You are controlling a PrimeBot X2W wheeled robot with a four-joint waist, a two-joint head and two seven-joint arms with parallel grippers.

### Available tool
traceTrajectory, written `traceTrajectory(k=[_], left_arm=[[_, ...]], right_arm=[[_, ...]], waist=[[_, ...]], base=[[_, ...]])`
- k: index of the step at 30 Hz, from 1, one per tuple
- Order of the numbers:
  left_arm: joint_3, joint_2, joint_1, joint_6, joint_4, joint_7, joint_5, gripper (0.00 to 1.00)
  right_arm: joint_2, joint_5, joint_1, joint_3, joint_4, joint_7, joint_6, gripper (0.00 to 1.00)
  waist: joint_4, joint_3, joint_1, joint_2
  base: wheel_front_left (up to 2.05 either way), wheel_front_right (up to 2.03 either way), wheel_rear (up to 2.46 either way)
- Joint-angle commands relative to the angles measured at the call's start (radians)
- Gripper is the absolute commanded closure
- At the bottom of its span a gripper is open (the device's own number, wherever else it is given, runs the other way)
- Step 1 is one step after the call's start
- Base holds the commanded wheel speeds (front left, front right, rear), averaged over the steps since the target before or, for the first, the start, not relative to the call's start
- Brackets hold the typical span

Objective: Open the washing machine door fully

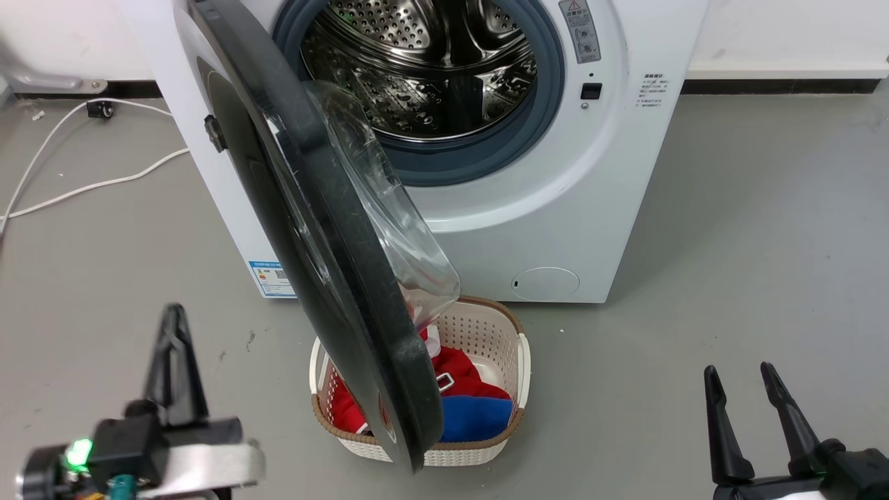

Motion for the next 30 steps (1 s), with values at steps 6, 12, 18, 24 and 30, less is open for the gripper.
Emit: traceTrajectory(k=[6,12,18,24,30], left_arm=[[0.001,0.041,-0.066,0.008,-0.192,-0.002,0.041,1.0],[-0.07,0.068,-0.11,-0.007,-0.338,-0.002,0.076,1.0],[-0.189,0.079,-0.153,-0.044,-0.409,-0.002,0.094,1.0],[-0.325,0.073,-0.189,-0.084,-0.415,-0.002,0.103,1.0],[-0.437,0.058,-0.201,-0.109,-0.381,-0.002,0.092,1.0]], right_arm=[[0.003,0.003,0.014,0.011,0.005,-0.002,0.0,0.0],[0.003,0.005,0.013,0.014,0.009,-0.002,0.0,0.0],[0.003,0.005,0.013,0.014,0.016,-0.002,0.0,0.0],[0.003,0.006,0.016,0.015,0.02,-0.002,0.0,0.0],[0.003,0.005,0.011,0.021,0.023,-0.002,0.0,0.0]], waist=[[0.001,-0.005,0.0,0.0],[-0.006,-0.007,0.0,0.0],[-0.009,-0.012,0.0,0.0],[-0.01,-0.019,0.0,0.0],[-0.017,-0.019,0.0,0.0]], base=[[0.0,0.0,0.0],[0.0,0.0,0.0],[0.0,0.0,0.0],[0.0,0.0,0.0],[0.0,0.0,0.0]])
